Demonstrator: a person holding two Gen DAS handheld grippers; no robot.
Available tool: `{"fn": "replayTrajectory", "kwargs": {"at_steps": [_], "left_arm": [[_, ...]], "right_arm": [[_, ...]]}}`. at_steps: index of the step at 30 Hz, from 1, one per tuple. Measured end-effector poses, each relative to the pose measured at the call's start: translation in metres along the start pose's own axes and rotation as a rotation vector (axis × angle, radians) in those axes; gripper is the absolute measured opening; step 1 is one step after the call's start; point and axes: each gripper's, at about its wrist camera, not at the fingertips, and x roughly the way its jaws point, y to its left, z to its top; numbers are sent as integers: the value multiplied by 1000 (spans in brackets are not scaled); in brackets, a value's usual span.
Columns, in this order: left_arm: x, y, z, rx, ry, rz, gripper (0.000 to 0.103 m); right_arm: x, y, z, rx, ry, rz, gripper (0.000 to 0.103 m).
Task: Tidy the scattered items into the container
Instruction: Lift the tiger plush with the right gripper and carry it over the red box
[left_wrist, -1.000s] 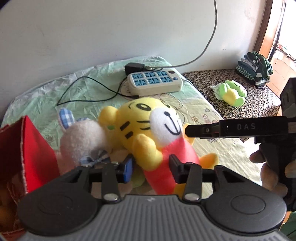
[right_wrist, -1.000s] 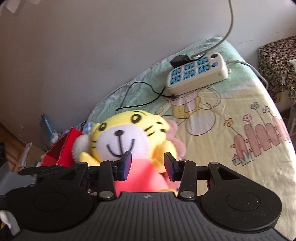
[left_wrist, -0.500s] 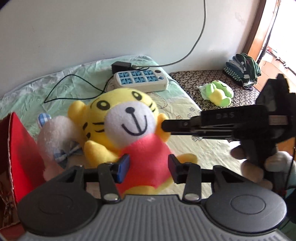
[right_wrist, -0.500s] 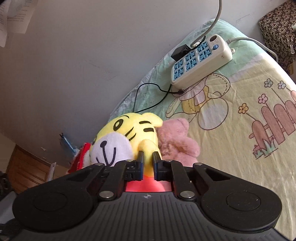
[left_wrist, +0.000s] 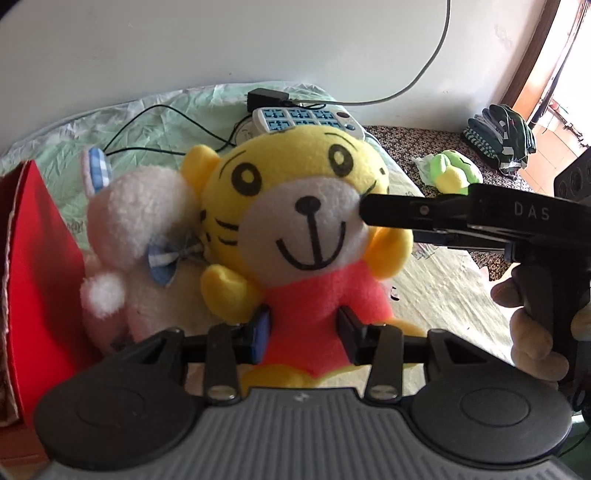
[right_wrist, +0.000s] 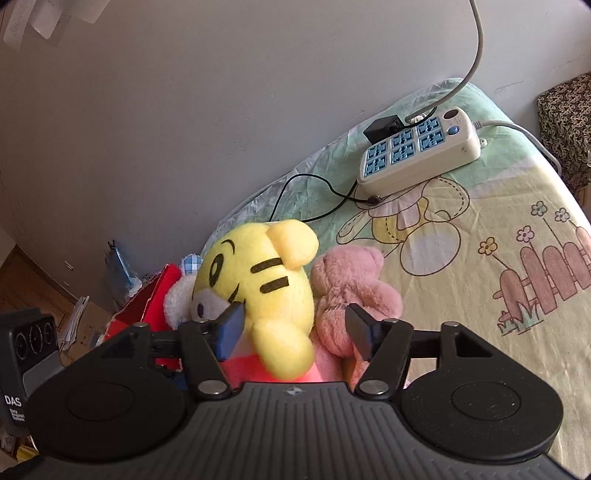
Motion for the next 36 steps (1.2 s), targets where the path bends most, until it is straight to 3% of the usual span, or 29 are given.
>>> {"fn": "replayTrajectory", "kwargs": {"at_steps": [5, 12, 14, 19, 23, 29, 36], "left_arm": [[0, -10, 1, 71, -2, 36, 46], [-16, -26, -1, 112, -33, 69, 42], [-27, -34, -2, 130, -56, 54, 36], [-66, -45, -1, 153, -152, 26, 37], [-105, -29, 7, 143, -235, -18, 37], [-157, 18, 7, 148, -303, -16, 36], [-179, 97, -3, 110, -275, -1, 37]], "right_arm": [[16, 16, -6, -47, 49, 75, 68], [-6, 31, -6, -20, 48, 79, 35], [-20, 39, -7, -26, 27, 81, 32], [-50, 82, -7, -90, -50, 83, 30], [-66, 120, -3, -121, -121, 108, 28], [-58, 178, -5, -160, -181, 130, 28], [4, 232, -17, -140, -150, 121, 27]]}}
